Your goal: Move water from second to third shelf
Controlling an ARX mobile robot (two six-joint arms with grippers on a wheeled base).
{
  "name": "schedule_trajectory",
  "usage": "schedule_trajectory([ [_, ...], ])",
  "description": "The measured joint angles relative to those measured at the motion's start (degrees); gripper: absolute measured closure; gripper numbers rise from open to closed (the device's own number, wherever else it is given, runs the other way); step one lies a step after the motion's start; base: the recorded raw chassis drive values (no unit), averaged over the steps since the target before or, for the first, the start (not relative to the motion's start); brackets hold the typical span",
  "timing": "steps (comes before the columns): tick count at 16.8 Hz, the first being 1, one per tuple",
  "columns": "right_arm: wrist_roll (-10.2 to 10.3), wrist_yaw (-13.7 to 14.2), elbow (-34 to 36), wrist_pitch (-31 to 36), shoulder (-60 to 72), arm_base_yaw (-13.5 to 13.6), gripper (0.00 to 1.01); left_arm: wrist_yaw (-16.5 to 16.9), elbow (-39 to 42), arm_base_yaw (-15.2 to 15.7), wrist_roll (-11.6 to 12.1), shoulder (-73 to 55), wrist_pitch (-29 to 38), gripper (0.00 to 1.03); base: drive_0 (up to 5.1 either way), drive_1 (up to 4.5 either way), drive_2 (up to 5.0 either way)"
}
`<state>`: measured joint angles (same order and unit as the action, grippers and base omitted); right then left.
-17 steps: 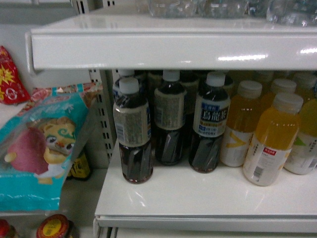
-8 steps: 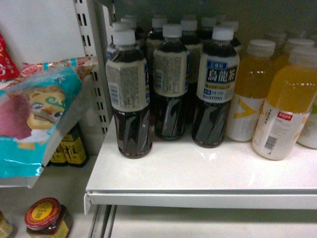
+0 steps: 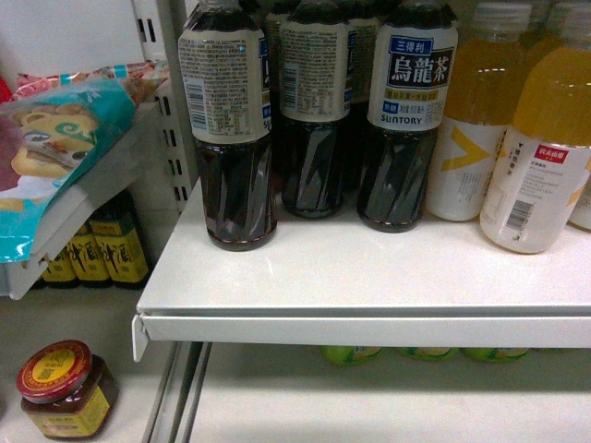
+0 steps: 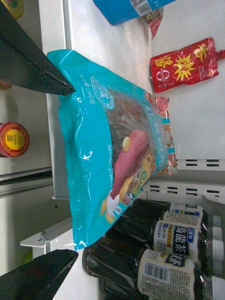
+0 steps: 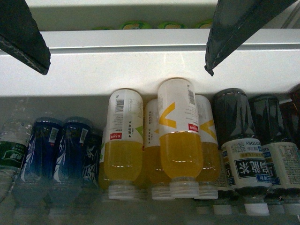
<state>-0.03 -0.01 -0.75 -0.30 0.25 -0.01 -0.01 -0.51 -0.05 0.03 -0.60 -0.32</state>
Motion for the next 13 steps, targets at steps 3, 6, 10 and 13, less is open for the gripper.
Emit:
schedule_trajectory([
  [3,0.00,0.00,0.00,0.00,0.00,0.00,0.03,0.00,0.00,0.00,0.00,0.00,0.02,0.05,0.0,0.00,0.0],
  [6,0.00,0.00,0.00,0.00,0.00,0.00,0.03,0.00,0.00,0.00,0.00,0.00,0.02,0.05,0.0,0.00,0.0],
  [10,0.00,0.00,0.00,0.00,0.00,0.00,0.03,0.00,0.00,0.00,0.00,0.00,0.02,0.05,0.0,0.00,0.0],
  [13,0.00,0.00,0.00,0.00,0.00,0.00,0.03,0.00,0.00,0.00,0.00,0.00,0.02,0.05,0.0,0.00,0.0],
])
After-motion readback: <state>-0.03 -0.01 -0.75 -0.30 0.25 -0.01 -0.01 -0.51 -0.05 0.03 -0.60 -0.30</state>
